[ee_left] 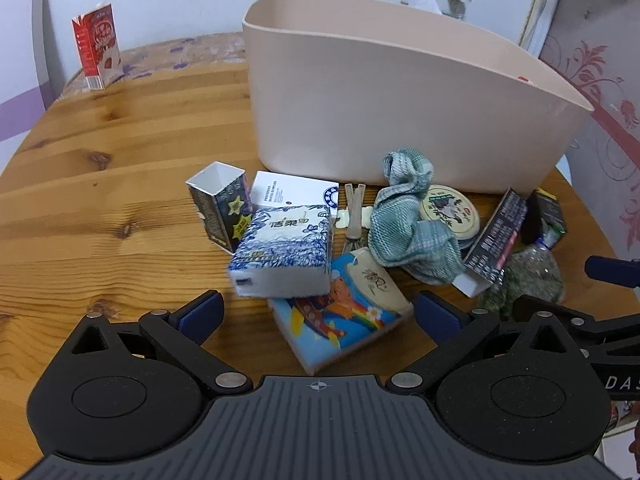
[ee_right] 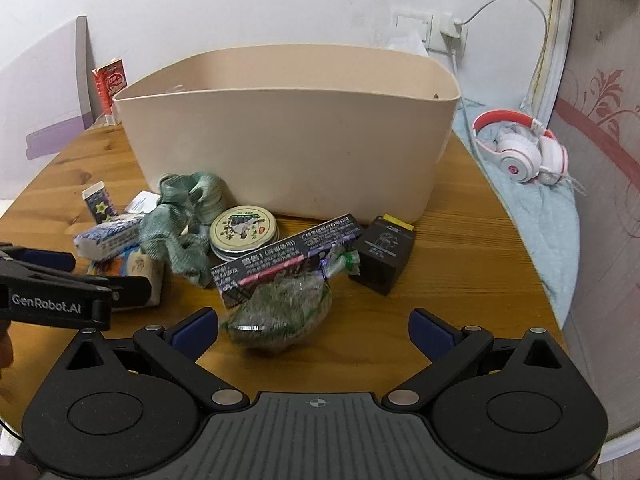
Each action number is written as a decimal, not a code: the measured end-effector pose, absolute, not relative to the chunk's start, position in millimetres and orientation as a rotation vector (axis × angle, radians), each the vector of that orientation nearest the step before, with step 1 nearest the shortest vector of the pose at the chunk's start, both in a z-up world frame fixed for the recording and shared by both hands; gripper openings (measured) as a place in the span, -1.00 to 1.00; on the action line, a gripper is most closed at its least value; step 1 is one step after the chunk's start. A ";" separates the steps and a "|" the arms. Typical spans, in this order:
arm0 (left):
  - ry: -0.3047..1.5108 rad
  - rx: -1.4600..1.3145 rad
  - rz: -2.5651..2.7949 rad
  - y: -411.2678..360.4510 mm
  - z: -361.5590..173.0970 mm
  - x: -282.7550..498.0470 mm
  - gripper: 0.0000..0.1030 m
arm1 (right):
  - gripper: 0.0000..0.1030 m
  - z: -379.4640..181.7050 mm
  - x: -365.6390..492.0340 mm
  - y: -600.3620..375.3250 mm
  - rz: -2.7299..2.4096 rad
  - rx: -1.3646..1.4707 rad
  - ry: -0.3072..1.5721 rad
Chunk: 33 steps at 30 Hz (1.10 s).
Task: Organize objects
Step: 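Grasp the cartoon-printed card box with the left tool while the right tool grasps the green herb bag, then carry the card box with the left tool into the bin while the right tool drops the herb bag in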
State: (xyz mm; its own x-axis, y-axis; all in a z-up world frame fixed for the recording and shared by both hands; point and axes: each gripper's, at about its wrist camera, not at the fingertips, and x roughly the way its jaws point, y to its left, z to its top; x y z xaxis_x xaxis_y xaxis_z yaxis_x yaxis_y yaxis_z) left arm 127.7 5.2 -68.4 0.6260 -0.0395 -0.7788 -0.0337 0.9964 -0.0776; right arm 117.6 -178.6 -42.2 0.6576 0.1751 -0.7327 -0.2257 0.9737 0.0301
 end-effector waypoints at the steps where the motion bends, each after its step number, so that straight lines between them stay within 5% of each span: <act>1: 0.904 -0.087 -0.001 4.2 -71.0 130.8 1.00 | 1.00 -44.1 120.8 -177.7 0.231 -0.063 0.827; 6: 0.906 -0.012 0.036 -6.0 -77.7 136.9 1.00 | 0.98 -54.8 133.2 -174.3 0.248 -0.048 0.845; 9: 0.900 -0.006 0.035 -4.4 -78.6 135.9 1.00 | 0.62 -59.6 135.6 -173.9 0.268 -0.029 0.852; 13: 0.872 -0.003 0.026 -1.9 -74.0 128.8 0.55 | 0.00 -60.0 132.5 -169.8 0.267 -0.072 0.833; 18: 0.879 0.000 0.002 1.0 -71.4 118.7 0.52 | -0.28 -59.0 127.2 -170.2 0.264 -0.069 0.827; 33: 0.803 -0.060 -0.076 9.7 -21.6 82.3 0.51 | -0.30 -30.2 100.5 -179.3 0.242 -0.031 0.756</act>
